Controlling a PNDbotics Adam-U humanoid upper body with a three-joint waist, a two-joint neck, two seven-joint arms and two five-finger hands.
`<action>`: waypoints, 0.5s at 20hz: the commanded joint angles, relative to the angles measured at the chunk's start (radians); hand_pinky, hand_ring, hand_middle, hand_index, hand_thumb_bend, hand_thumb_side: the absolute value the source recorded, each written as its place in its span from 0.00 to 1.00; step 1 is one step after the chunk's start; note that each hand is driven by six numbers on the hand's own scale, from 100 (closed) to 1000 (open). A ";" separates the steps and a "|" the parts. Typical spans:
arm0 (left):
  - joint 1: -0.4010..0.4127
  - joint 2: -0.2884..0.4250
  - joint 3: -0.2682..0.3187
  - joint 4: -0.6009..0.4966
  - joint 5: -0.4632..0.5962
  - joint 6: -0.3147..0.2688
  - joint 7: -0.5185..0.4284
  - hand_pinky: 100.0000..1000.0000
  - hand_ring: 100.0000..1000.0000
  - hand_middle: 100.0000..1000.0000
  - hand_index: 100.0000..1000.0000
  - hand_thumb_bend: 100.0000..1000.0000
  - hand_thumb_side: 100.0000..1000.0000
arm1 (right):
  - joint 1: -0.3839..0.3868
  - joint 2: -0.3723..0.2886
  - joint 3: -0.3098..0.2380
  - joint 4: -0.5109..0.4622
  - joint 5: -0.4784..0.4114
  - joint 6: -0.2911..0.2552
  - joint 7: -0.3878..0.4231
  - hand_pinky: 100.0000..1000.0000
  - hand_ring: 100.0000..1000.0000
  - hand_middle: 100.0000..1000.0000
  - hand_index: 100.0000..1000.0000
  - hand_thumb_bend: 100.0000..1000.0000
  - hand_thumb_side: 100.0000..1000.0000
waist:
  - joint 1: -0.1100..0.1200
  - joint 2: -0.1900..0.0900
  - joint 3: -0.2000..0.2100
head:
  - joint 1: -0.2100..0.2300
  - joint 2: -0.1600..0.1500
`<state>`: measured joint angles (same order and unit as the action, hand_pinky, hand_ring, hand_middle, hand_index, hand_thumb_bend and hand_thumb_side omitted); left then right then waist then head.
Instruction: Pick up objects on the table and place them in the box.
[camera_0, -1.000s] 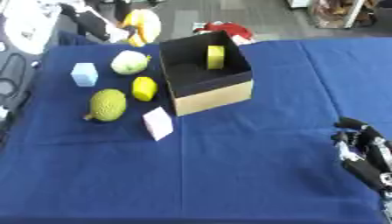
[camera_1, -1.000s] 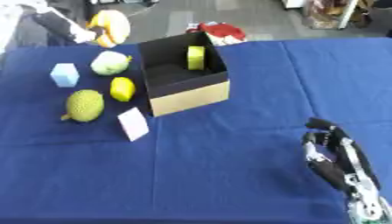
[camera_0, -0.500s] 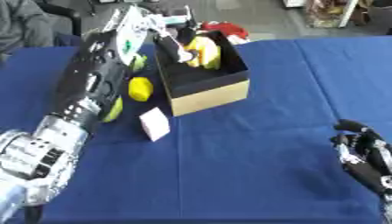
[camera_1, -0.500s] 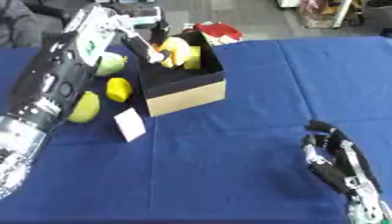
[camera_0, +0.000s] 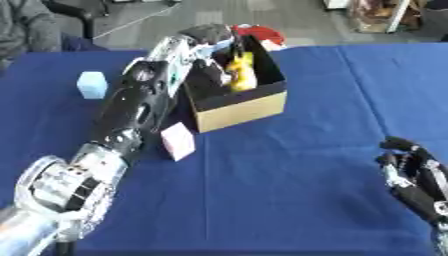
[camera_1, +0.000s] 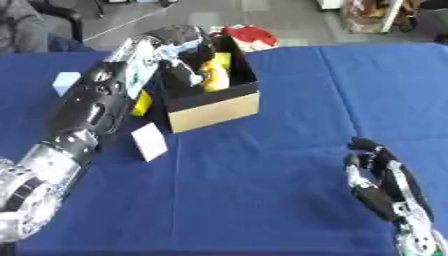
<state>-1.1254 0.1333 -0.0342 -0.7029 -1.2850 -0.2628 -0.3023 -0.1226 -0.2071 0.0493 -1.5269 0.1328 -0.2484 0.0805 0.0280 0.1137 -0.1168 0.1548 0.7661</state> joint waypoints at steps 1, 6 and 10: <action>-0.022 0.039 0.008 -0.020 0.024 0.010 0.011 0.82 0.77 0.80 0.91 0.13 0.14 | -0.009 -0.010 -0.004 -0.010 -0.004 -0.003 0.001 0.72 0.62 0.71 0.82 0.00 0.20 | -0.018 -0.012 0.002 | -0.002 0.004; -0.044 0.116 0.019 -0.082 0.120 0.006 -0.015 0.84 0.78 0.81 0.91 0.12 0.12 | -0.006 -0.013 -0.005 -0.008 -0.003 -0.003 0.001 0.72 0.62 0.71 0.82 0.00 0.20 | -0.016 -0.014 0.008 | 0.002 0.004; -0.071 0.196 0.051 -0.071 0.049 0.036 -0.030 0.87 0.82 0.84 0.91 0.26 0.14 | -0.003 -0.017 -0.006 -0.007 -0.001 -0.003 0.000 0.72 0.62 0.71 0.82 0.00 0.20 | -0.011 -0.019 0.014 | 0.003 0.004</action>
<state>-1.1669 0.2805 -0.0009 -0.7624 -1.2185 -0.2366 -0.3290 -0.1214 -0.2074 0.0492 -1.5259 0.1328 -0.2487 0.0805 0.0280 0.1127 -0.1032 0.1554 0.7661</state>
